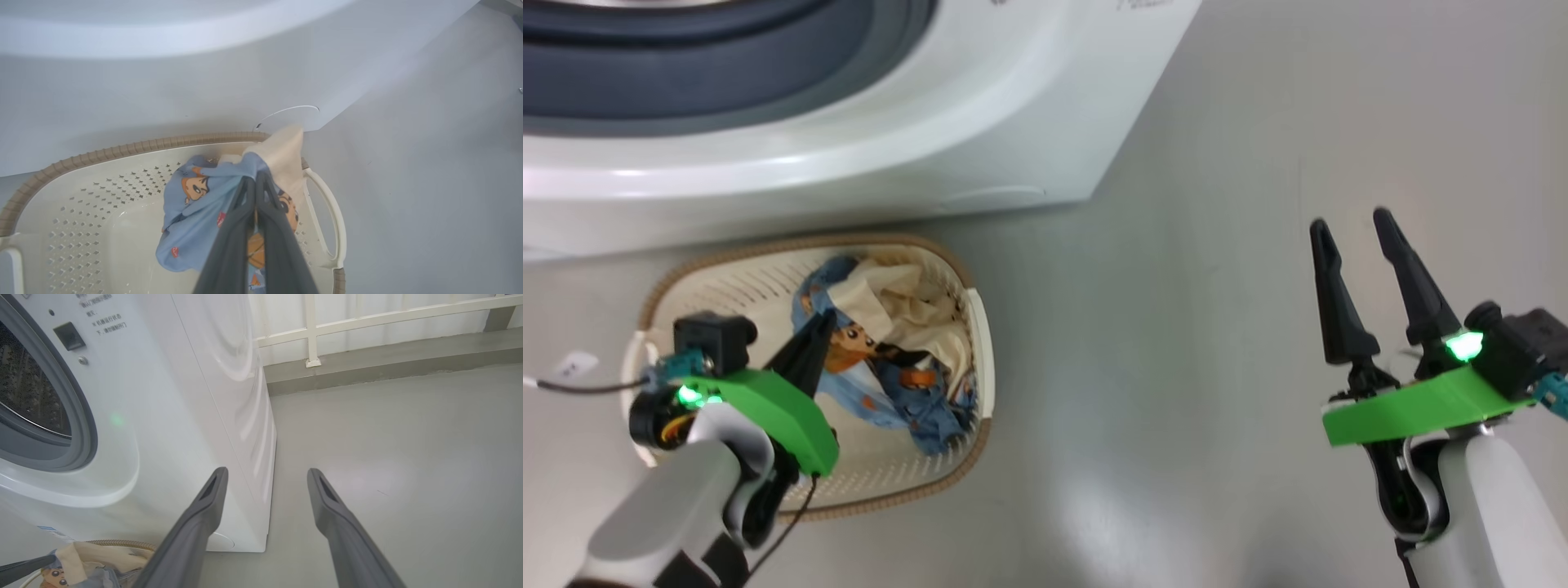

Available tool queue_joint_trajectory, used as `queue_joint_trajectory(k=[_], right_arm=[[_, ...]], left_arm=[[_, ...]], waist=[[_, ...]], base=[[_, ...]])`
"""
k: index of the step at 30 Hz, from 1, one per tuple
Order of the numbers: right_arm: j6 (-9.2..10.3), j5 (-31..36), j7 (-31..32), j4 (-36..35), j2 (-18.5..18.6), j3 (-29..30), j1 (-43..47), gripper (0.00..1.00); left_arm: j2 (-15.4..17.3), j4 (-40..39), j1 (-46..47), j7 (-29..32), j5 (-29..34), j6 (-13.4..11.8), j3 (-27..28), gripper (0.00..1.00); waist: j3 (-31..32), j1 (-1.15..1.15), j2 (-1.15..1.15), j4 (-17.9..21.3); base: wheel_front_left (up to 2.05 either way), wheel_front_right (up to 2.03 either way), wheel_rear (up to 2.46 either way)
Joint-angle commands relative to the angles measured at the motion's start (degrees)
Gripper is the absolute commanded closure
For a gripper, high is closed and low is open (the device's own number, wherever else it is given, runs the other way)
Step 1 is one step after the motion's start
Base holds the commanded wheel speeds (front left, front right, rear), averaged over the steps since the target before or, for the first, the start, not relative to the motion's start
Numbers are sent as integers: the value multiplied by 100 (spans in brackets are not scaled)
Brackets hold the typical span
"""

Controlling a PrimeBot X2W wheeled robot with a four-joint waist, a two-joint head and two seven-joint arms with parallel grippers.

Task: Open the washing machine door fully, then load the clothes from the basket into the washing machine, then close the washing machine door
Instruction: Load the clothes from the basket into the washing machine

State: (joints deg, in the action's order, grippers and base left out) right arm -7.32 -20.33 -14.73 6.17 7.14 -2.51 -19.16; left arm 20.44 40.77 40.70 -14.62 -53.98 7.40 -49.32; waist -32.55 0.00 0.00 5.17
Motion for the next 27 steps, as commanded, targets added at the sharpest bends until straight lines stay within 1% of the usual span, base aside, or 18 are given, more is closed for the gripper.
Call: queue_joint_trajectory(k=[1, 4, 6, 14, 27], right_arm=[[-17, -42, -27, -102, 45, -78, 227, 0], [-17, -64, -27, -68, 87, -70, 389, 0], [-17, -92, -27, -28, 138, -70, 565, 0], [-17, -173, -27, 43, 295, -54, 1060, 0], [-17, -260, -27, 59, 506, -7, 1630, 0]], left_arm=[[145, -145, -175, -38, 139, 9, 288, 100], [101, -309, -448, -38, 427, 9, 616, 100], [56, -449, -717, -38, 700, 9, 973, 100], [-89, -864, -1376, -38, 1406, 9, 1915, 100], [-251, -1727, -2349, -38, 2300, 9, 3106, 100]], waist=[[393, 0, 0, -145], [676, 0, 0, -175], [962, 0, 0, -199], [1638, 0, 0, -259], [2343, 0, 0, -289]], base=[[0, 0, 0], [0, 0, 0], [0, 0, 0], [0, 0, 0], [0, 0, 0]])
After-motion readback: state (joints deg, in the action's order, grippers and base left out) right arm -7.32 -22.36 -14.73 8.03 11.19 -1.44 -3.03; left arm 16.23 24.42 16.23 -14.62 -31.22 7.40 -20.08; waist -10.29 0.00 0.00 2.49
